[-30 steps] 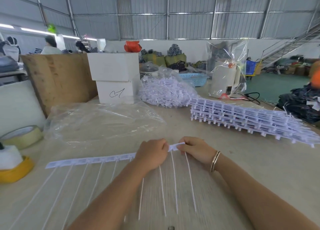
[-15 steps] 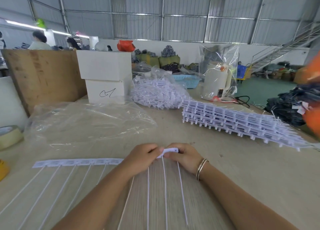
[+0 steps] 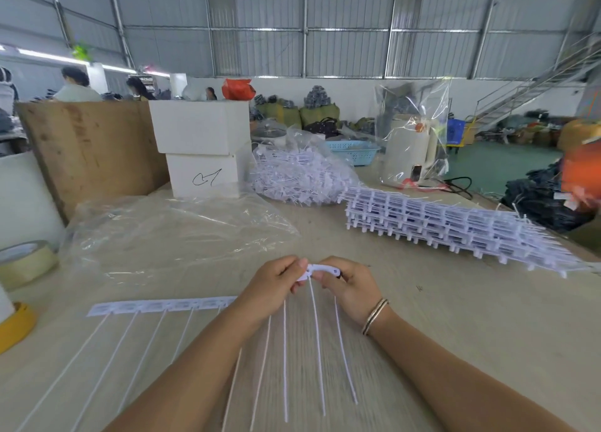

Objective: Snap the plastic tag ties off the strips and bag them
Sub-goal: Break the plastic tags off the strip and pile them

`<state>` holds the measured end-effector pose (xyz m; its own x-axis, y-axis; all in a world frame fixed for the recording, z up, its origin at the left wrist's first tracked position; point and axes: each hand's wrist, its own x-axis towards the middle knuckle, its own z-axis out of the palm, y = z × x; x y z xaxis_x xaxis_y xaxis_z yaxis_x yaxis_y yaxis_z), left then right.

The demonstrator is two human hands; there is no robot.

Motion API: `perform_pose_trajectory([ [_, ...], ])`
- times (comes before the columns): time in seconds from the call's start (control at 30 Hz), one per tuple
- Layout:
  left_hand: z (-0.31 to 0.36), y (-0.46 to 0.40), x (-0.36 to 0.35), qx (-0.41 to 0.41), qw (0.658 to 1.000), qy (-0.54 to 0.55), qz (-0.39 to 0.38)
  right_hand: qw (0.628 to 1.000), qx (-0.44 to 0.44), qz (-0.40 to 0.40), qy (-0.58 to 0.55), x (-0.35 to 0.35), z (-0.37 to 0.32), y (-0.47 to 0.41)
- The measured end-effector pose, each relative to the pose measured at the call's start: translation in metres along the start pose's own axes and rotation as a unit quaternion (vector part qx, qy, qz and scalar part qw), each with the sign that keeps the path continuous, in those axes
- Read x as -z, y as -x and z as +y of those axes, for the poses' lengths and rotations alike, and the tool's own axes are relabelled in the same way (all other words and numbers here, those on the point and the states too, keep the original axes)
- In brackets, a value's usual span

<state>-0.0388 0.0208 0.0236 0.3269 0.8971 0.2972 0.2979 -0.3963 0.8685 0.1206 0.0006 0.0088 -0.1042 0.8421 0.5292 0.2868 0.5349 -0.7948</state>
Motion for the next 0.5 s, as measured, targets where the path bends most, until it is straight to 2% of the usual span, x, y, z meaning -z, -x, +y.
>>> perform_pose_trajectory([
  [0.13,0.000,0.001,-0.001,-0.007,1.000,0.010,-0.003,1.000,0.022,0.007,-0.004,-0.002,-0.001,0.002],
  [0.27,0.001,-0.001,0.008,0.069,0.990,0.116,0.044,0.993,0.024,0.099,-0.060,0.004,-0.002,-0.001],
  [0.33,-0.003,-0.001,0.018,0.063,0.995,0.063,0.054,0.993,-0.007,0.103,-0.065,0.008,-0.001,-0.004],
  [0.4,-0.006,0.001,0.018,0.036,0.998,0.000,0.051,0.995,-0.047,0.067,-0.048,0.009,0.002,-0.006],
  [0.5,-0.008,0.003,0.010,0.023,0.999,-0.027,0.041,0.994,-0.086,0.045,-0.044,0.007,0.006,-0.007],
])
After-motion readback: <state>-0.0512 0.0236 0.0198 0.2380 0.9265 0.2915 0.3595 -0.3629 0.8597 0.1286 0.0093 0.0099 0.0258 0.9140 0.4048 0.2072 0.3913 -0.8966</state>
